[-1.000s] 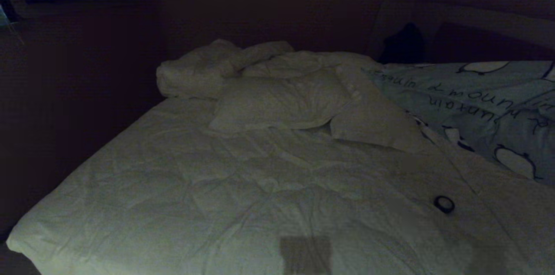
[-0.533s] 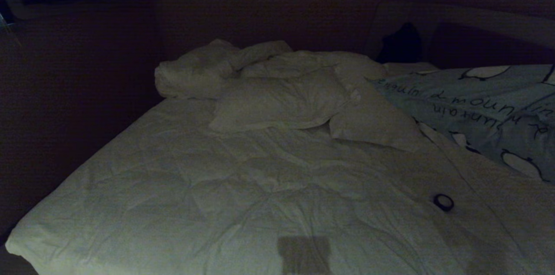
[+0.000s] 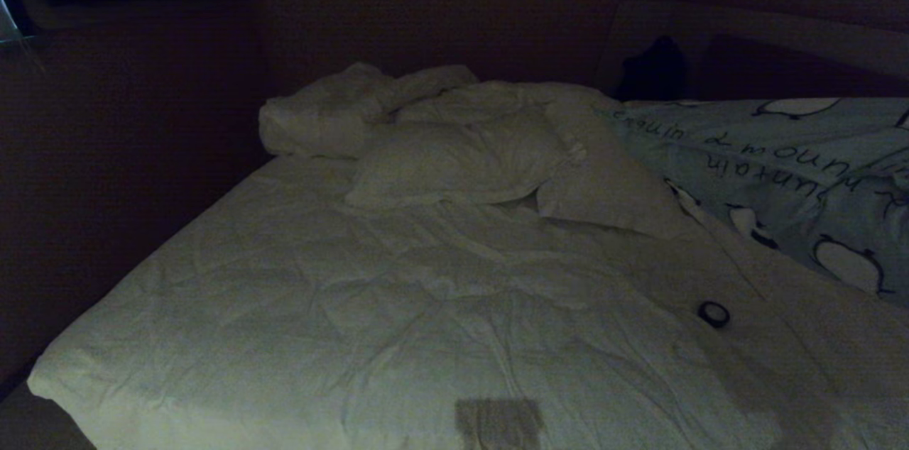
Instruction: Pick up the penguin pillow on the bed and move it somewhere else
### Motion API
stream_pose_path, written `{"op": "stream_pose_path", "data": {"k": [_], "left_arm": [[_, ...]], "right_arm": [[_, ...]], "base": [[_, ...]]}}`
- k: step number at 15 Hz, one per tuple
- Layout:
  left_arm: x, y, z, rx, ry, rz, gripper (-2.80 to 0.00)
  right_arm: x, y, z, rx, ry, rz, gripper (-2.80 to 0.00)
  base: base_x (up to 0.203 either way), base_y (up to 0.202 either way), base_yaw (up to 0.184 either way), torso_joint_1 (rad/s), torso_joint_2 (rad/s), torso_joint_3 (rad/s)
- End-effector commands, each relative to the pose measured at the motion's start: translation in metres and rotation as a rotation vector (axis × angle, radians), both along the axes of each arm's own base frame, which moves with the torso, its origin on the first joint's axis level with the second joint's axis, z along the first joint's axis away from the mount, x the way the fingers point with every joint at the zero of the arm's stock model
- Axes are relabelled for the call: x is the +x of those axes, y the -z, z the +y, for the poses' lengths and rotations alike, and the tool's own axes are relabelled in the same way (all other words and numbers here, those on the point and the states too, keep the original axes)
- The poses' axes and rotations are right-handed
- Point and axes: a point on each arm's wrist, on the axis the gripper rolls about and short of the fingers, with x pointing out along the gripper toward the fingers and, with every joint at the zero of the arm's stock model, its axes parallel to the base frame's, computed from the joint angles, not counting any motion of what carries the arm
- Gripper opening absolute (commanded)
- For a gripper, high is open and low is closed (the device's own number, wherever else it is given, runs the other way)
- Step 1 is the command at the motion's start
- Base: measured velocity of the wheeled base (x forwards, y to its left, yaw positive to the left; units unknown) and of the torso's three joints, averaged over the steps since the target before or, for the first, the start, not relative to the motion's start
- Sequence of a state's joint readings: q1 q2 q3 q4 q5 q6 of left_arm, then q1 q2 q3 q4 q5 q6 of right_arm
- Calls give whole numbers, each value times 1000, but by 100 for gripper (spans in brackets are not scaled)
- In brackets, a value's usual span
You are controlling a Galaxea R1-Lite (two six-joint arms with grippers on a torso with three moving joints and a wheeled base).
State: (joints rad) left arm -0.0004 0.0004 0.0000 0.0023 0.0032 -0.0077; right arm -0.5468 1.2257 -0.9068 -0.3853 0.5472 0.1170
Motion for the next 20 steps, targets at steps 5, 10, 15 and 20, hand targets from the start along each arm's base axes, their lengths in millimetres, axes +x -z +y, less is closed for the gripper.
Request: {"op": "stream_pose_path", "data": {"k": [5,10,15,20], "left_arm": [[0,0,0,0,0,0,-280],[0,0,0,0,0,0,-280],[0,0,0,1,1,0,-280],[0,0,0,0,1,0,-280]], "right_arm": [[0,0,0,1,-3,-2,-280],[-1,-3,1,-8,4,-12,-280],[-7,-12,3,-21,61,-42,-280],[-9,-15,-3,-23,339,-50,-280]], "base": [[-188,0,1,-2,1,4],[-25,0,0,-3,0,1],[0,0,0,0,0,0],[0,0,0,0,0,0]]}}
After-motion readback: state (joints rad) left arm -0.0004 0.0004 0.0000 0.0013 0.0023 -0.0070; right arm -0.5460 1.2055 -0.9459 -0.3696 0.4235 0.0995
